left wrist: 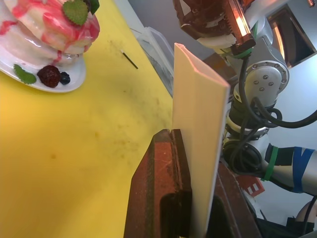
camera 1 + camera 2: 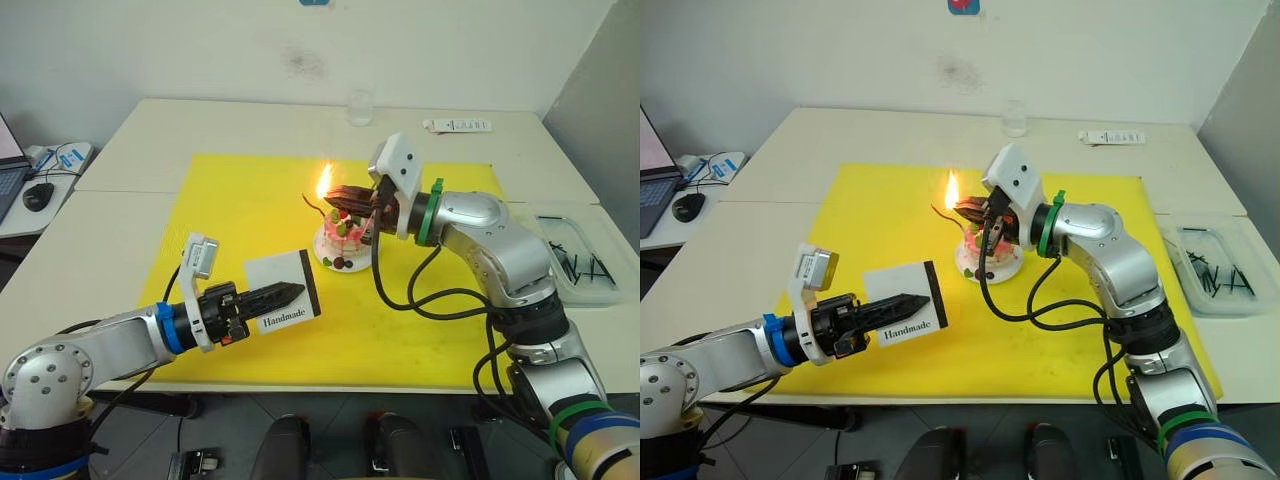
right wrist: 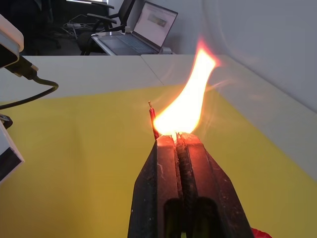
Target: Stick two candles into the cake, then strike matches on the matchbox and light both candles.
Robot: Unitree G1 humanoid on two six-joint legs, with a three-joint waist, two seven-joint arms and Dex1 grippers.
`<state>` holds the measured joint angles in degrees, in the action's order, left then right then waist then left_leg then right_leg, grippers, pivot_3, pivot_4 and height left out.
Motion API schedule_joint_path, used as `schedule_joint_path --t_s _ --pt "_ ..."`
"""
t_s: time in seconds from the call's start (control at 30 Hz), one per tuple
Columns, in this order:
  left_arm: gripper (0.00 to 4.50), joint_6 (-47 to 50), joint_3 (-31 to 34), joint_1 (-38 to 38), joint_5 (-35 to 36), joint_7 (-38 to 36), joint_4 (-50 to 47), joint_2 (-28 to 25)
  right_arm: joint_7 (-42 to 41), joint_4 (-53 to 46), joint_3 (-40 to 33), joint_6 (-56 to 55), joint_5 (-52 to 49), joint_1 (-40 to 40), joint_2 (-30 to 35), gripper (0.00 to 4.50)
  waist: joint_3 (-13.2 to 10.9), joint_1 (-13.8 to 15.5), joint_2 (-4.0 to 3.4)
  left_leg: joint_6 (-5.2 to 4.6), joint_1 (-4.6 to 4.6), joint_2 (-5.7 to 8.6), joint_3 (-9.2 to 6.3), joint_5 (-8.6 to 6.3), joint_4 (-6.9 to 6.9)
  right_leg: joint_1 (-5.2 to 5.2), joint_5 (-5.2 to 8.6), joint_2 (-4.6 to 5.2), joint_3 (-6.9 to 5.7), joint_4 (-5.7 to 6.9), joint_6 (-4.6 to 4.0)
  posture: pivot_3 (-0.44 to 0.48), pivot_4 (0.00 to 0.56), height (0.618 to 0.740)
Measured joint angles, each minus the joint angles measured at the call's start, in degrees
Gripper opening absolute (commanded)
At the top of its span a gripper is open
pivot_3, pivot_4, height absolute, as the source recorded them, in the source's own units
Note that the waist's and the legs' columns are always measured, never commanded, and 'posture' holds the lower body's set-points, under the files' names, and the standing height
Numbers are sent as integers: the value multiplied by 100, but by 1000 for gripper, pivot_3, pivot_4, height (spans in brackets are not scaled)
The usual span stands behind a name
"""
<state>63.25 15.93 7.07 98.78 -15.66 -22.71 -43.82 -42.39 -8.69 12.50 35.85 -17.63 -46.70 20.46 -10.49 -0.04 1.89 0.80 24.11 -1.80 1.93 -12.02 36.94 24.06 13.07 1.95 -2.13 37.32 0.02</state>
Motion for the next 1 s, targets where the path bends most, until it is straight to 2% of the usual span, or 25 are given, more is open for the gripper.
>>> schedule_joint_path --t_s 0.4,1.0 --pt "0 -46 -169 83 4 -26 20 -103 95 -3 24 88 63 -97 -301 60 0 -3 0 0 0 -1 0 0 -1 1 0 -1 0 -1 0 0 150 740" --pt "0 -125 -219 79 17 -39 20 -158 96 -64 104 208 63 -125 -378 60 -1 -4 -1 0 1 -1 1 0 -3 1 1 0 -1 -3 -1 0 150 740"
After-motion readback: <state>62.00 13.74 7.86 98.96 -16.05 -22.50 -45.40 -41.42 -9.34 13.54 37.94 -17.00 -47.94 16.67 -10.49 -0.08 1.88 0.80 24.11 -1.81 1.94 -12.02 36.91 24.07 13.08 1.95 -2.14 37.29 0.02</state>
